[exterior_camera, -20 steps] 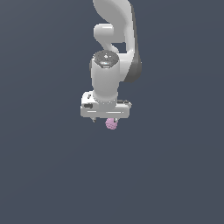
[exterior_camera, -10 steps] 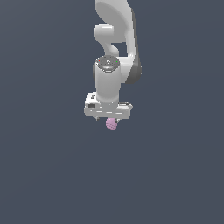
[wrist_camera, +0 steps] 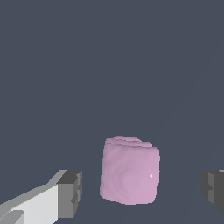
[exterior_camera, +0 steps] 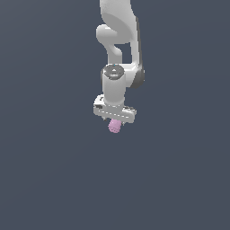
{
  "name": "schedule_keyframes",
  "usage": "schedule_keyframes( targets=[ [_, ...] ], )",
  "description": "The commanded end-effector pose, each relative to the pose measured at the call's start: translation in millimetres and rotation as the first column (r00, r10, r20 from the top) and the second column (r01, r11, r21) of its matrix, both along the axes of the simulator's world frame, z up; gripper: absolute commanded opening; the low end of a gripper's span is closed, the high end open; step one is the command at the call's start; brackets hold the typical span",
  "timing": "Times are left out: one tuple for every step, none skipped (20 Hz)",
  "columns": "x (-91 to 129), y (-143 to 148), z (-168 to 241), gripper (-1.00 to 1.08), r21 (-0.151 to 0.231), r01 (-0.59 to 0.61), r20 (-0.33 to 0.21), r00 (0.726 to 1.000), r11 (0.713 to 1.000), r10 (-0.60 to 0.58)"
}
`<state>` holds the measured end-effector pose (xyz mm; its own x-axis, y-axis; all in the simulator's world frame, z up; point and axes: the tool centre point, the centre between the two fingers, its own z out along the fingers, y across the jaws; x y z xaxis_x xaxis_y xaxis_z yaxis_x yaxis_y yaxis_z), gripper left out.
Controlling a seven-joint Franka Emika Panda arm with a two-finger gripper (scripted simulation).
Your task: Pick up the object and move it to a goal position.
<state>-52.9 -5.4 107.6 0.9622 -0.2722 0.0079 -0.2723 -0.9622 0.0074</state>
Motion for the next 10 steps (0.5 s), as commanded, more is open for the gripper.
schedule_keyframes(
  targets=[
    [-9,2,-8,1.00,0.005,0.040,-0.002,0.999,0.999,-0.040],
    [-12,3,-10,1.00,0.006,0.052,-0.003,0.999,0.999,-0.052],
    [-14,4,-12,1.00,0.007,0.063,-0.003,0.998,0.998,-0.063],
    [-16,4,-14,1.00,0.008,0.071,-0.004,0.997,0.997,-0.071],
    [-18,5,-15,1.00,0.008,0.078,-0.005,0.997,0.997,-0.078],
    [-19,5,-16,1.00,0.009,0.084,-0.005,0.996,0.996,-0.084],
    [-20,5,-17,1.00,0.009,0.088,-0.005,0.996,0.996,-0.088],
    [-21,5,-17,1.00,0.009,0.090,-0.006,0.996,0.996,-0.090],
    [-21,5,-17,1.00,0.009,0.091,-0.006,0.996,0.996,-0.091],
    [-20,5,-17,1.00,0.009,0.086,-0.006,0.996,0.996,-0.086]
  ],
)
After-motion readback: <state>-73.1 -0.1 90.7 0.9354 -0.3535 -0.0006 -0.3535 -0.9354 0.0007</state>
